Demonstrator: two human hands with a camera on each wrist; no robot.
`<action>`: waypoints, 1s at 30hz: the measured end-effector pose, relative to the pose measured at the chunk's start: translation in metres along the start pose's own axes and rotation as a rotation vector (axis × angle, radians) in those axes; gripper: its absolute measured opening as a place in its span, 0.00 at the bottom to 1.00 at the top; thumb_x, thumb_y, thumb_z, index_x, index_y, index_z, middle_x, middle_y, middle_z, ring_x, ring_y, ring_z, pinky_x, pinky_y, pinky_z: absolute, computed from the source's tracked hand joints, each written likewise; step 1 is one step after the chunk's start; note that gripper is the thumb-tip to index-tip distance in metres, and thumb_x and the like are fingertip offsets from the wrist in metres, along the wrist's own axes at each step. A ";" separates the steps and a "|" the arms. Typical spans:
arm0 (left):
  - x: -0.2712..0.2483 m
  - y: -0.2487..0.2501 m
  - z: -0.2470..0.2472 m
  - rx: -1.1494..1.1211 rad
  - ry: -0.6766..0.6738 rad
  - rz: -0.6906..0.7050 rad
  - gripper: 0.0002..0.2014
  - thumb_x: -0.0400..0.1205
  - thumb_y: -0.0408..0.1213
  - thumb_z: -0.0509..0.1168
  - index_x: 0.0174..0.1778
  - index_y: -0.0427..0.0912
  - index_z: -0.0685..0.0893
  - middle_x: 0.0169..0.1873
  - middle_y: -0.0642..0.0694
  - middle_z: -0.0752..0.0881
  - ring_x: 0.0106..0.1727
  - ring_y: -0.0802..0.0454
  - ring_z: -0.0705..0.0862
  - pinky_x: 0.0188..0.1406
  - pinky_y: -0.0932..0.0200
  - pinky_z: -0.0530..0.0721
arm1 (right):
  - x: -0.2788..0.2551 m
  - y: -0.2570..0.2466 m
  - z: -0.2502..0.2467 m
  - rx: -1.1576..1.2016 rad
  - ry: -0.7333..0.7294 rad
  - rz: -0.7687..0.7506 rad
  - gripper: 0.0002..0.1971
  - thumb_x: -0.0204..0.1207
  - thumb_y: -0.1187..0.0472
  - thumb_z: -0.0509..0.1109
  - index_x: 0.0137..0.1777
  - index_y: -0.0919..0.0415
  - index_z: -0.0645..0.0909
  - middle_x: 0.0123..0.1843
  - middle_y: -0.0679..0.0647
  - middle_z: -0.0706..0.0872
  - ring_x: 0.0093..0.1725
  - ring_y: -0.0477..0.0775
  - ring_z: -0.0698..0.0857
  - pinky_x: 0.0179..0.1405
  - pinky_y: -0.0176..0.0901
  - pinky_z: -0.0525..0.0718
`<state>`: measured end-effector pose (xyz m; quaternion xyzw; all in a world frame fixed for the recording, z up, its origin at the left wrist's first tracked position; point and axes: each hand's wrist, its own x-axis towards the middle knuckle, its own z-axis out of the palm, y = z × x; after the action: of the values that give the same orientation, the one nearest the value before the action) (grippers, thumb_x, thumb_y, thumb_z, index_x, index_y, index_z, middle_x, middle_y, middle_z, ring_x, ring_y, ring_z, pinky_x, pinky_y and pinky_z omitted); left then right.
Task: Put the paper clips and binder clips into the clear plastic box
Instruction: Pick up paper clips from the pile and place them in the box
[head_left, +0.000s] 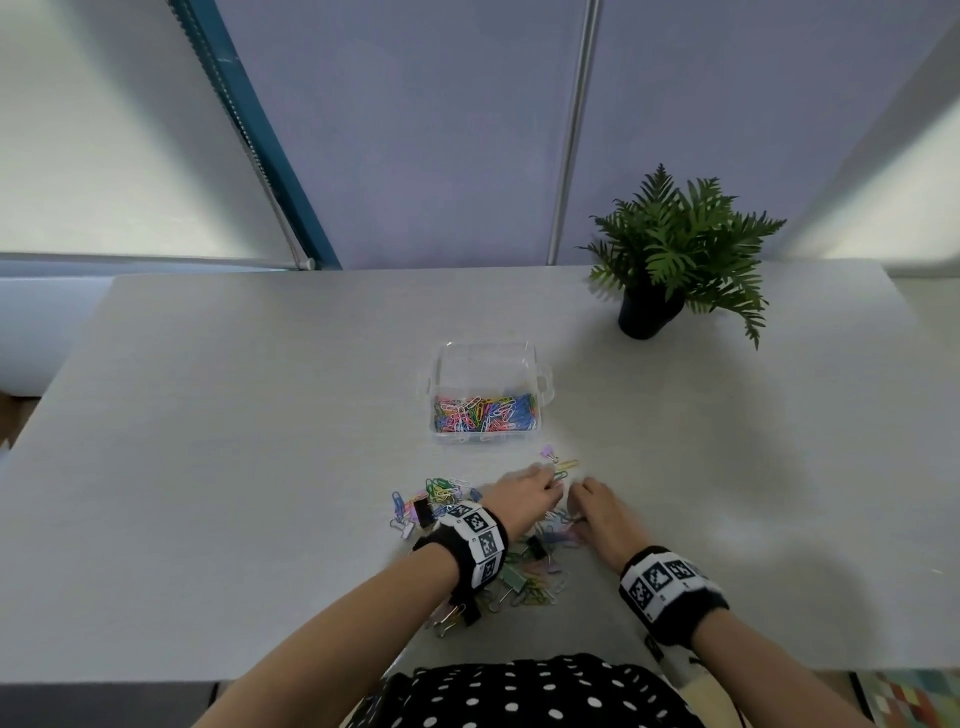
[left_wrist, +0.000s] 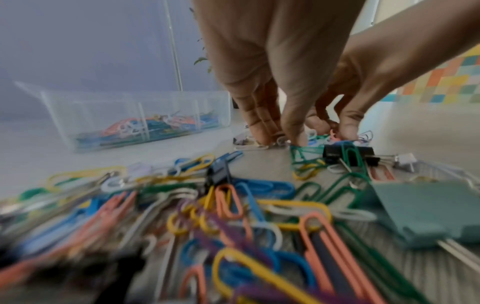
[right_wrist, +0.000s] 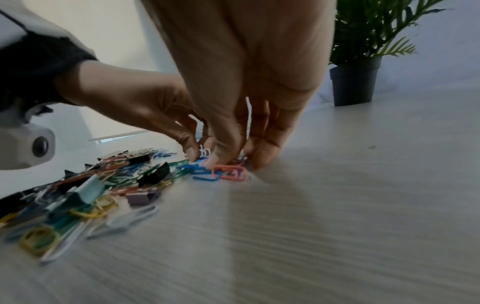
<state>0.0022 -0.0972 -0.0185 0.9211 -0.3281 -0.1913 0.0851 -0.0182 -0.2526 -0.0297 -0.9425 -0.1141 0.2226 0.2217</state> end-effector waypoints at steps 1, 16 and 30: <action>0.002 0.001 0.000 0.039 -0.008 -0.012 0.18 0.79 0.22 0.57 0.66 0.30 0.72 0.64 0.32 0.74 0.66 0.36 0.75 0.60 0.42 0.80 | 0.001 0.002 0.000 -0.005 0.011 -0.013 0.13 0.67 0.66 0.71 0.40 0.55 0.68 0.44 0.53 0.72 0.50 0.61 0.77 0.40 0.42 0.67; -0.009 -0.033 -0.019 -0.675 0.063 -0.343 0.04 0.77 0.28 0.67 0.45 0.38 0.83 0.38 0.50 0.83 0.45 0.51 0.83 0.43 0.67 0.77 | 0.010 0.011 -0.023 0.206 -0.018 0.044 0.16 0.67 0.68 0.72 0.29 0.48 0.71 0.30 0.47 0.81 0.33 0.48 0.79 0.35 0.31 0.74; 0.003 -0.082 -0.095 -0.812 0.360 -0.531 0.07 0.76 0.25 0.68 0.49 0.31 0.84 0.39 0.42 0.83 0.34 0.51 0.82 0.43 0.59 0.84 | 0.082 -0.039 -0.087 0.855 0.134 0.002 0.08 0.69 0.75 0.72 0.35 0.64 0.78 0.28 0.57 0.83 0.23 0.46 0.85 0.26 0.34 0.86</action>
<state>0.0903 -0.0329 0.0439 0.8838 0.0375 -0.1565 0.4394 0.0897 -0.2246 0.0288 -0.7783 0.0039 0.1883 0.5990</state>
